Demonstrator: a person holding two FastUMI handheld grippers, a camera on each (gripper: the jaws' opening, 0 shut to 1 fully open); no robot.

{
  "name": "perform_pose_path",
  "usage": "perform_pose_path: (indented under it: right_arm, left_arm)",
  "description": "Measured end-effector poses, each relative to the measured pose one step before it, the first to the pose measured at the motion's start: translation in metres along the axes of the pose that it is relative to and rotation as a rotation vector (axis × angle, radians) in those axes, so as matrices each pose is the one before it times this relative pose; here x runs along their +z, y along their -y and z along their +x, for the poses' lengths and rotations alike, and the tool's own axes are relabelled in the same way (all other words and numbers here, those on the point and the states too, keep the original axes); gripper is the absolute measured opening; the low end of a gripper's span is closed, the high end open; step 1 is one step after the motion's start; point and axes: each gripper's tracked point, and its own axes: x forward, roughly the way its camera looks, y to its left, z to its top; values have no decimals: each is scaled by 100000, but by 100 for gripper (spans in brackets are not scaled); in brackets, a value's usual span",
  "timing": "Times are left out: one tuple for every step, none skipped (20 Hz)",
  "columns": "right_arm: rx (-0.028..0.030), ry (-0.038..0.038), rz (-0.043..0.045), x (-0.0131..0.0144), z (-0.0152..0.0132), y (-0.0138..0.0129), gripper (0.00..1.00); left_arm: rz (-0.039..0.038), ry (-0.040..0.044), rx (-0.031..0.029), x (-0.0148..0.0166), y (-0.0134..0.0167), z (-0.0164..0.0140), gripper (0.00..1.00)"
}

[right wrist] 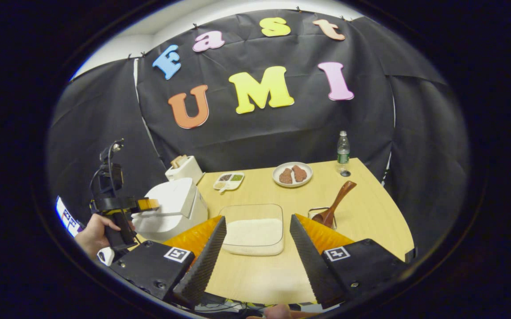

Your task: Close the left gripper, press the button to open the rice cooker; take a wooden spoon from the chopstick holder with the right hand, scoop a spoonful of rice and pour it into the rice cooker, then put the wooden spoon back into the chopstick holder.

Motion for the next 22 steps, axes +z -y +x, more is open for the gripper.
perform_pose_path:
  right_arm:
    - [417, 646, 175, 308, -72, 3, 95]
    - [441, 651, -112, 255, -78, 46, 94]
    - [124, 1138, -66, 431, -119, 300, 92]
    - [27, 943, 203, 268, -115, 402, 92]
    - [107, 856, 507, 240, -9, 361, 92]
    - [-74, 873, 659, 228, 57, 449, 95]
    - [-178, 644, 744, 207, 4, 504, 95]
    - [34, 300, 1068, 34, 107, 520, 95]
    - [359, 12, 1282, 56, 26, 415, 94]
    - [275, -198, 1071, -30, 174, 468, 92]
    - [-138, -306, 771, 61, 139, 582, 92]
    - [95, 79, 560, 145, 248, 552, 92]
    - [289, -311, 507, 167, 270, 481, 95]
    - [747, -409, 550, 14, 277, 403, 92]
    - [1061, -303, 390, 226, 352, 352, 92]
    - [982, -345, 134, 266, 402, 338, 92]
    - [1297, -530, 24, 224, 520, 297, 92]
    - [1743, -1307, -210, -18, 536, -5, 92]
    - [2286, -1302, -805, 52, 636, 15, 92]
    - [1618, -967, -1463, 294, 472, 8, 99]
    - [2009, -225, -1535, 445, 382, 69, 98]
    - [1946, -2, -1295, 366, 607, -7, 98]
  left_arm:
    - [1376, -958, 825, -128, -83, 56, 98]
    - [1046, -811, 891, 102, 93, 634, 97]
    - [744, -1473, 609, -256, -57, 111, 98]
    - [-123, -2021, 284, -374, -73, 121, 98]
    - [-829, -2311, 138, -386, -83, 38, 98]
    - [-162, 364, 140, 294, 73, -225, 98]
    - [21, -1381, 218, -219, 26, 317, 99]
    - [-206, -448, 141, -111, -70, 26, 98]
    - [-729, -1020, 239, -104, 35, 84, 99]
    - [-589, -387, 366, -1, 18, 12, 98]
    - [-642, -143, 573, -12, 37, 95, 99]
    - [254, 48, 580, 154, 41, 0, 99]
    - [788, -320, 364, -239, -226, 118, 100]
    - [45, 347, -224, -190, -129, 241, 100]
    - [281, -421, -403, 220, 180, -275, 100]
    - [575, -406, -492, -60, 67, 46, 100]
    - [16, -836, -107, -162, 11, -111, 100]
    - [-9, -451, 206, 95, 31, 3, 100]
    - [-32, -829, 54, -183, -67, 70, 100]
    - [-249, -630, 29, -69, -39, -22, 100]
    - [-1284, 155, 206, 130, 85, -70, 100]
    - [-982, 258, 543, -139, 171, -27, 100]
